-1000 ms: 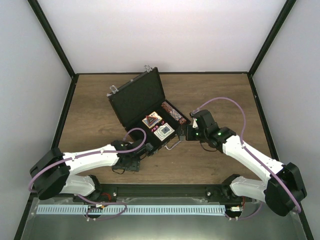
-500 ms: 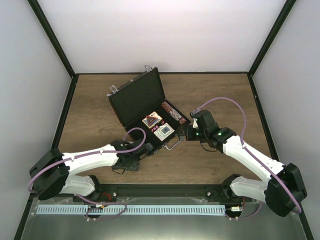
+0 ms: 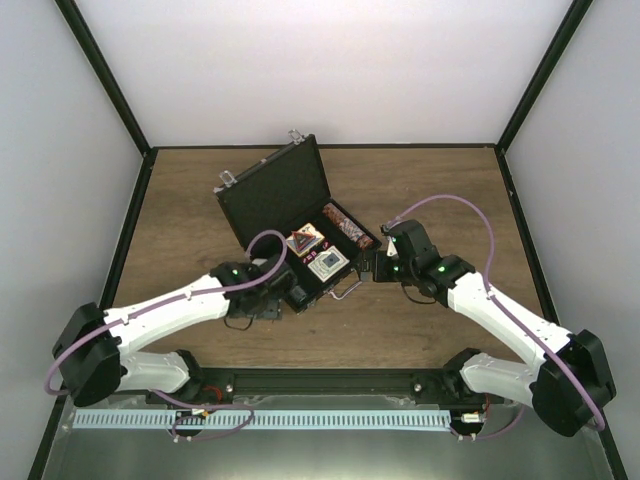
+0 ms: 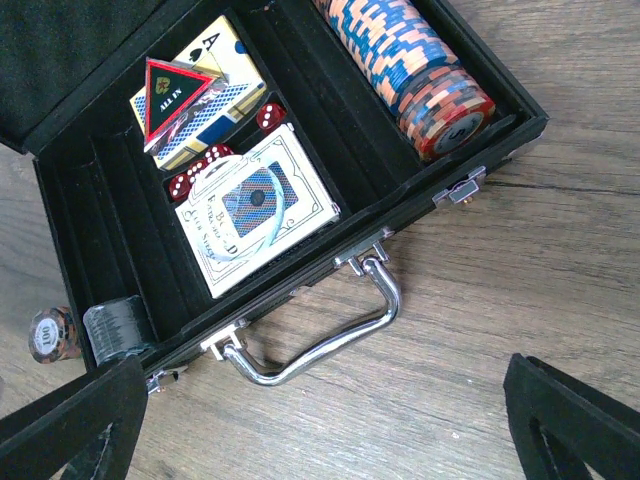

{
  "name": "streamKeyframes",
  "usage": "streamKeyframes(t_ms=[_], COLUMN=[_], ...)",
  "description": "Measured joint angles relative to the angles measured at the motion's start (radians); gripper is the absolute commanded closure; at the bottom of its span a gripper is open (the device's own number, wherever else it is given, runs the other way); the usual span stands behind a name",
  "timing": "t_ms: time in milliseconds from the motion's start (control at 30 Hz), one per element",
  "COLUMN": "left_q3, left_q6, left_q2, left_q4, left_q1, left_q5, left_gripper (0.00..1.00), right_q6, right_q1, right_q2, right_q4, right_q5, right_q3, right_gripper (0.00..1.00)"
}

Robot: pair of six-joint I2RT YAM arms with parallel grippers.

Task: Pack up texas hold em set

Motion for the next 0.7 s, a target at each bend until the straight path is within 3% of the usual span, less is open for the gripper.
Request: streamKeyframes(t_ms=[267,700], left_q3=[0.208,0.227], left_q6=[0.224,0.485], left_q2=[0.05,0.208], left_q4=[0.036,0.168], left_q1=[0.138,0.198], left_q5=[-0.029,-0.016], left_gripper=[0.41,0.43], right_q6=[0.0,0.002], right_q1=[0.0,0.0], right_q2=[-0.025,-0.066], right_q4=[-0.003,-0.008], right_q5=[0.002,0.011], right_q3=[0.003,0.005], right_gripper=[0.0,0.0])
